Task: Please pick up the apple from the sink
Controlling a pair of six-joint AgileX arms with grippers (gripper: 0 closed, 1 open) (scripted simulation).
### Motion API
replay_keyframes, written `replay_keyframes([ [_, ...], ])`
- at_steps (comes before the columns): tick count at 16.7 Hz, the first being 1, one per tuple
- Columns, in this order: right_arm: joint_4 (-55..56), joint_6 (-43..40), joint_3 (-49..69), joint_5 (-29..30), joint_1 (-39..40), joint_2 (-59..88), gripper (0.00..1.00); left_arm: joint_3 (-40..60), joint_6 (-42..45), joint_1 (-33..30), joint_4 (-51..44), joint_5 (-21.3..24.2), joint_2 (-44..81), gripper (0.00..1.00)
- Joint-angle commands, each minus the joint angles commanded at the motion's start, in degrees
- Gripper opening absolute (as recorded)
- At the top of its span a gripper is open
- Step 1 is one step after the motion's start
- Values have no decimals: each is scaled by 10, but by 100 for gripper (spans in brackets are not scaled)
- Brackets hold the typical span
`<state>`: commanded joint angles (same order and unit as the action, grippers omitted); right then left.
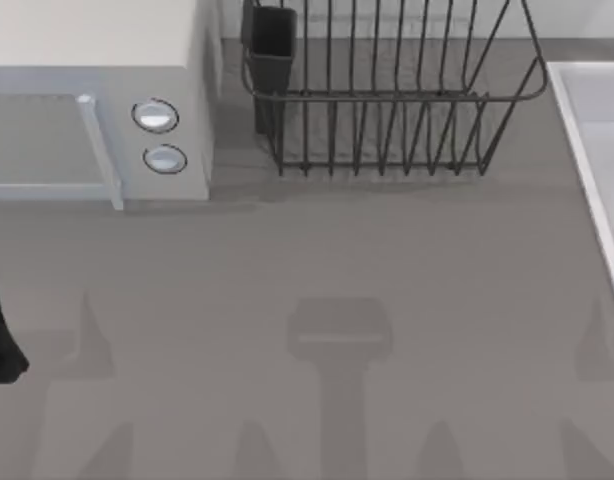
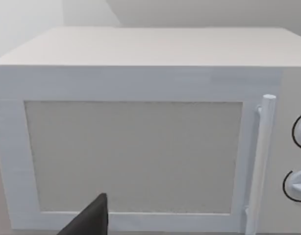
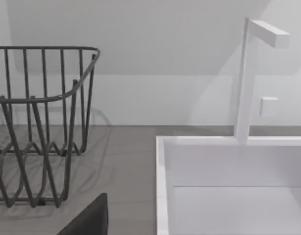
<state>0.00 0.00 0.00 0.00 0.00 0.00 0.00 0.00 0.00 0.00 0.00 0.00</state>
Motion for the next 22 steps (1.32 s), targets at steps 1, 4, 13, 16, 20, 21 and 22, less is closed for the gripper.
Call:
replay_keyframes([
  [1, 0, 0, 0, 0, 0, 0, 100, 0, 0, 0, 0, 0, 0, 100],
  [4, 0, 0, 0, 0, 0, 0, 100, 0, 0, 0, 0, 0, 0, 100],
  [13, -75, -20, 115, 0, -21, 126, 100, 0, 0, 0, 0, 0, 0, 100],
  [16, -149, -40, 230, 0, -43, 266, 100, 0, 0, 0, 0, 0, 0, 100],
  [20, -268, -72, 415, 1, -76, 503, 100, 0, 0, 0, 0, 0, 0, 100],
  [21, -299, -80, 464, 1, -85, 567, 100, 0, 0, 0, 0, 0, 0, 100],
  [22, -330, -89, 513, 1, -94, 632, 100, 0, 0, 0, 0, 0, 0, 100],
])
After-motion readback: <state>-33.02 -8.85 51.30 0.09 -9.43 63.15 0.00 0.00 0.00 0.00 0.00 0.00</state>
